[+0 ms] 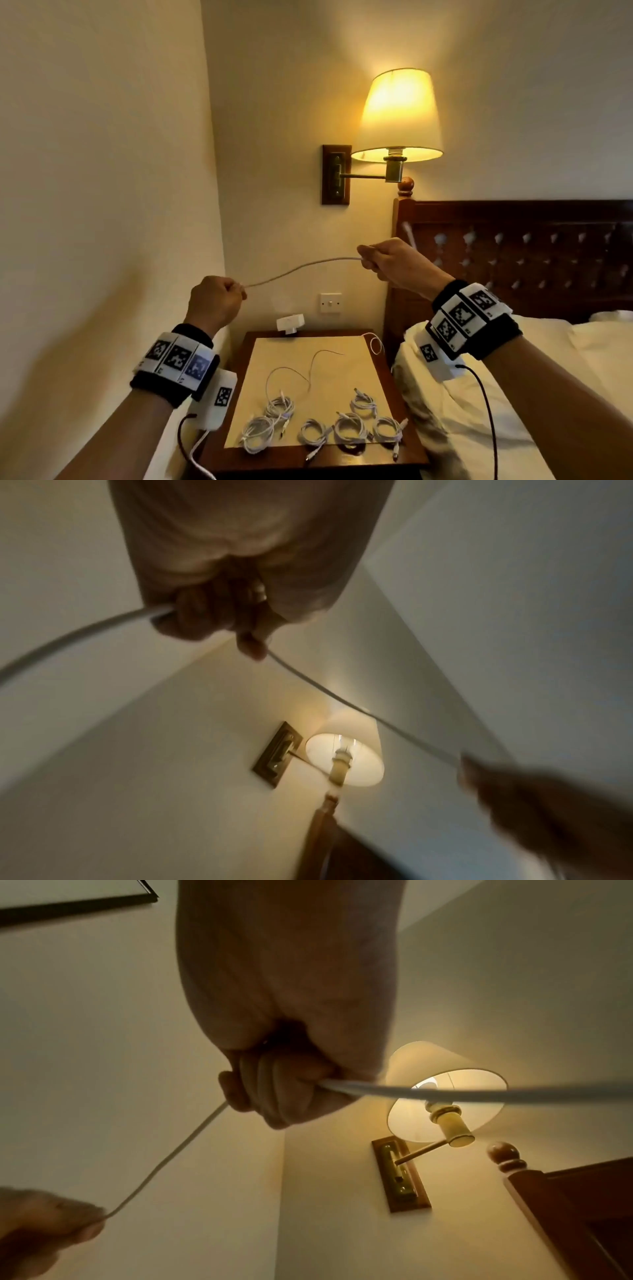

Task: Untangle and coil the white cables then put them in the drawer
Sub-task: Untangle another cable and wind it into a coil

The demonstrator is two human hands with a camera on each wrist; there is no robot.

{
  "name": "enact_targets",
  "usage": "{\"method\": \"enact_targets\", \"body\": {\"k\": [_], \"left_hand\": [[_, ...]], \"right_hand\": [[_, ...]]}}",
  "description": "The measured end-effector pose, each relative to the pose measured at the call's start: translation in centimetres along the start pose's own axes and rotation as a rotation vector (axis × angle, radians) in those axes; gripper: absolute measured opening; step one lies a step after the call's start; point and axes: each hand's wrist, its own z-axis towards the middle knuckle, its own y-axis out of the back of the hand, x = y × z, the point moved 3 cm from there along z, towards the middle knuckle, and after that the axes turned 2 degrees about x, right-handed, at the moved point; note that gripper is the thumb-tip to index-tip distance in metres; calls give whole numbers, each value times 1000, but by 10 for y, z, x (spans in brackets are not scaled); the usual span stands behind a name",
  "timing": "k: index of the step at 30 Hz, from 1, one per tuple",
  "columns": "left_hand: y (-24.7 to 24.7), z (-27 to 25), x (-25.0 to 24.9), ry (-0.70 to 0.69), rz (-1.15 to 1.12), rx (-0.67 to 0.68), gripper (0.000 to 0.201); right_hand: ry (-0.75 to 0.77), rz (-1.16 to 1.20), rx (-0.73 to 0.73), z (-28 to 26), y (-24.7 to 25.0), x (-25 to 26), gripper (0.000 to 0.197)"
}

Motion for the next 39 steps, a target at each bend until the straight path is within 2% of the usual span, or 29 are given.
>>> {"method": "enact_targets", "body": {"k": [2,4,6,7,8,10,12,14,15,17,18,19,20,21,23,24,27,29,31,33,36,38,39], "left_hand": [[-4,-9,-19,-80,17,69,30],[-8,-23,-55,-250,-130,86,39],[-23,-36,-90,-381,-221,212,33],[-30,-40,-99,-404,-264,249,28],[-35,-40,-102,-409,-295,231,24],[-30,-30,-94,-406,-287,82,22],[-16,-16,-74,-305,-264,-92,24],[-5,-6,-50,-172,-257,-185,25],[-3,-3,-42,-130,-216,-167,25],[-9,-3,-35,-131,-50,-15,19],[-13,-7,-40,-174,15,54,22],[-18,-14,-50,-244,34,108,37],[-24,-20,-63,-332,-10,166,47],[-29,-26,-78,-427,-73,226,47],[-40,-37,-101,-555,-238,315,29],[-40,-37,-104,-537,-328,289,23],[-32,-18,-82,-360,-457,99,28],[-31,-11,-70,-290,-478,130,29],[-38,-10,-71,-258,-506,259,24],[-42,-17,-84,-287,-520,294,12],[-40,-20,-105,-469,-468,164,13],[-36,-23,-115,-531,-395,123,23],[-36,-24,-118,-506,-417,143,27]], "right_hand": [[53,-41,15,1,-7,11,36],[99,-98,50,5,-20,26,36],[133,-131,89,8,-34,37,36],[136,-117,100,9,-39,40,37],[115,-79,106,10,-42,42,38],[50,18,97,5,-36,40,38],[12,99,67,-2,-21,34,35],[-1,131,48,-8,-8,24,35],[-4,121,43,-11,-4,20,36],[-16,79,44,-14,-2,19,37],[-13,46,54,-14,-5,22,37],[-1,10,71,-14,-9,28,37],[18,-26,89,-13,-15,35,36],[43,-61,101,-10,-21,42,37],[88,-129,97,-8,-27,53,37],[98,-153,87,-7,-25,56,36],[104,-101,76,-12,-3,52,26],[165,-47,71,-16,12,48,21],[235,-57,41,-16,14,51,21],[272,-114,22,-14,6,57,18],[307,-229,29,-13,-3,66,8],[364,-229,-39,-13,0,70,6],[395,-197,-108,-12,2,72,7]]}}
